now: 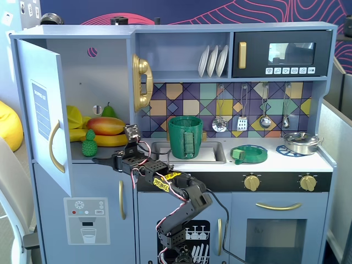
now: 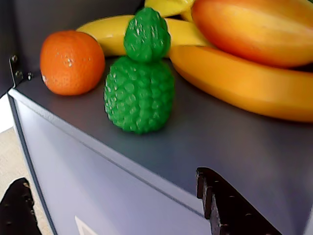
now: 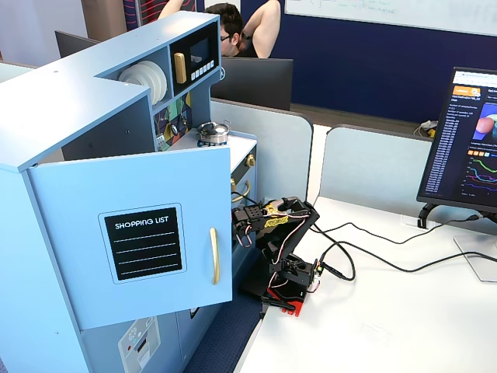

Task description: Pick up the green pineapple from the left cabinet and place it in the green recipient

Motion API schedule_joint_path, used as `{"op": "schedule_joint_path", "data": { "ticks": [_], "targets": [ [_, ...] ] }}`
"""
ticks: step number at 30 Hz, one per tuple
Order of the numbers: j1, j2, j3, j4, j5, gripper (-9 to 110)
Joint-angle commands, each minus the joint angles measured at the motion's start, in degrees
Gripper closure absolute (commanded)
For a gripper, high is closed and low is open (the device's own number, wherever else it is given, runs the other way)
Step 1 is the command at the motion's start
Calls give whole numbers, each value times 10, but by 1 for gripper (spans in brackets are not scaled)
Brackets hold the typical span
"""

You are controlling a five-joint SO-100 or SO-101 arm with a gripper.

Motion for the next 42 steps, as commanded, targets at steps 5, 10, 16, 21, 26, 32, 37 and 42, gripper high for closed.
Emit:
{"op": "schedule_joint_path", "data": {
  "ticks": [5, 10, 16, 21, 26, 32, 37, 42],
  "targets": [
    [21, -90, -91, -69, -19, 56],
    [23, -131, -132, -73, -23, 53],
    [25, -178, -179, -75, -32, 54],
    [15, -207, -207, -75, -39, 55],
    [13, -250, -252, -78, -44, 55],
    [8, -298, -302, -78, -44, 55],
    [6, -341, -347, -78, -40, 56],
    [2, -381, -389, -72, -38, 56]
  ]
}}
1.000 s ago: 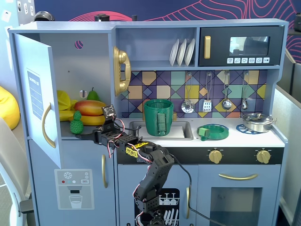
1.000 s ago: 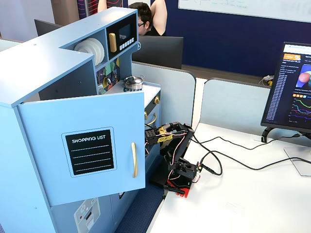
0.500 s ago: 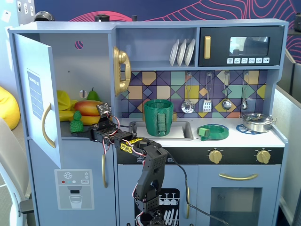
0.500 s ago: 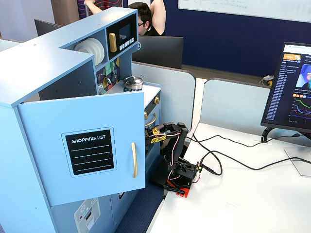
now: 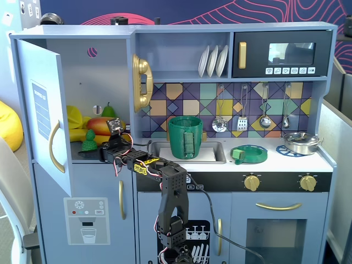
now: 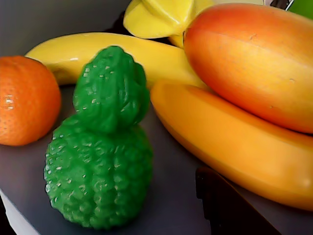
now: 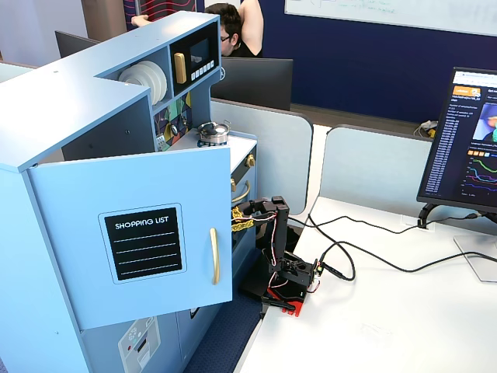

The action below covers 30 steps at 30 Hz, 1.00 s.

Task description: Pick up the green pineapple from the left cabinet and place it in the green recipient

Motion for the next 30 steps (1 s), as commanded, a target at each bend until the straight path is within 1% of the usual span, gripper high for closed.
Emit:
{"op": "schedule_joint_path", "data": {
  "ticks": [1, 8, 10, 12, 14, 15, 18, 22, 25, 30],
  "targets": [
    [-11, -18, -75, -16, 3, 56],
    [-5, -83, -150, 3, 6, 57],
    [-6, -95, -161, 4, 1, 61],
    [-8, -100, -169, 15, -15, 77],
    [-10, -104, -171, 27, -42, 97],
    [-10, -105, -171, 34, -59, 102],
    [-10, -97, -171, 56, -56, 102],
    [-18, -51, -160, 104, -84, 102],
    [-18, 33, -131, 189, -142, 102],
    [-13, 206, -27, 242, -165, 102]
  ]
}}
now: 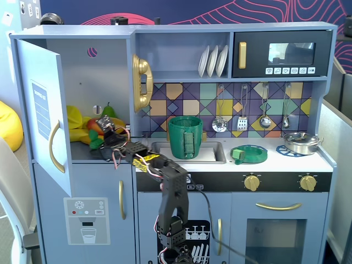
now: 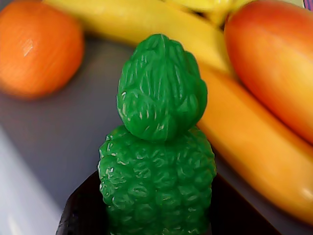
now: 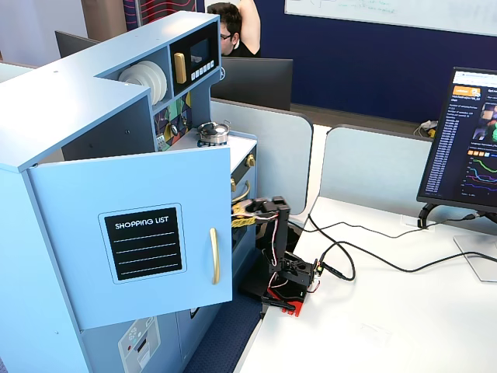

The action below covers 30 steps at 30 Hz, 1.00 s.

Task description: Pick up the green pineapple from the left cabinet and place it in the green recipient

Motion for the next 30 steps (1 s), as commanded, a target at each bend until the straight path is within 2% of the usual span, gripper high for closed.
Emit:
{"op": "schedule_joint_path", "data": {
  "ticks": [1, 11, 18, 21, 30],
  "targets": [
    [4, 178, 53, 39, -35, 102],
    [29, 436, 157, 194, -91, 102],
    [123, 505, 149, 238, -96, 102],
    [180, 501, 120, 239, -54, 102],
    [382, 354, 69, 98, 133, 102]
  ]
}}
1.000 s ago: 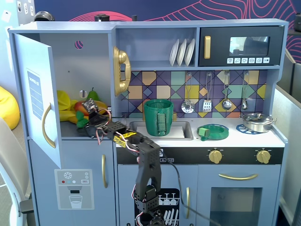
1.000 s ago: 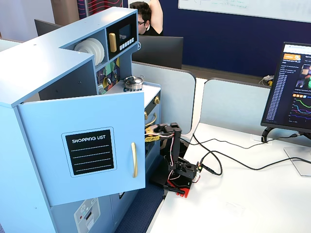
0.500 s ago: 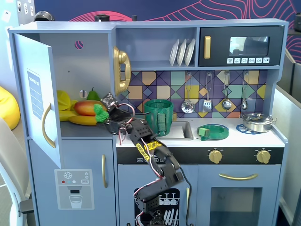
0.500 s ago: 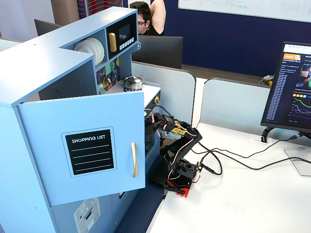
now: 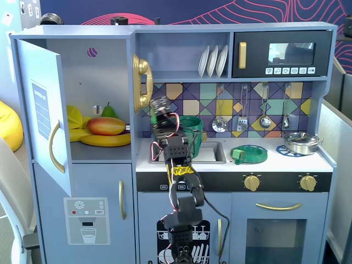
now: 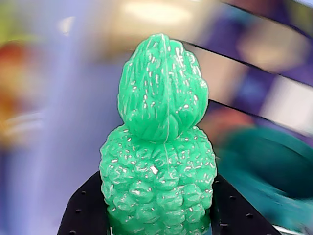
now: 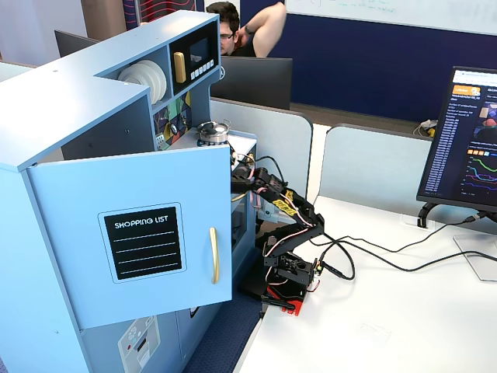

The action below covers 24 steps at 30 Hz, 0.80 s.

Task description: Pick up the green pineapple from the left cabinet and place it in the green recipient

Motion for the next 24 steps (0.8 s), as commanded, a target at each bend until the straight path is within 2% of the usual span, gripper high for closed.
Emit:
{"op": "schedule_joint_path", "data": {
  "ticks": [1, 8, 18, 20, 24],
  "targets": [
    [76, -81, -70, -90, 86, 102],
    [119, -268, -229, -177, 110, 102],
    [146, -402, -323, -173, 80, 101],
    [148, -410, -327, -163, 79, 94],
    [148, -418, -338, -140, 89, 71]
  ]
}}
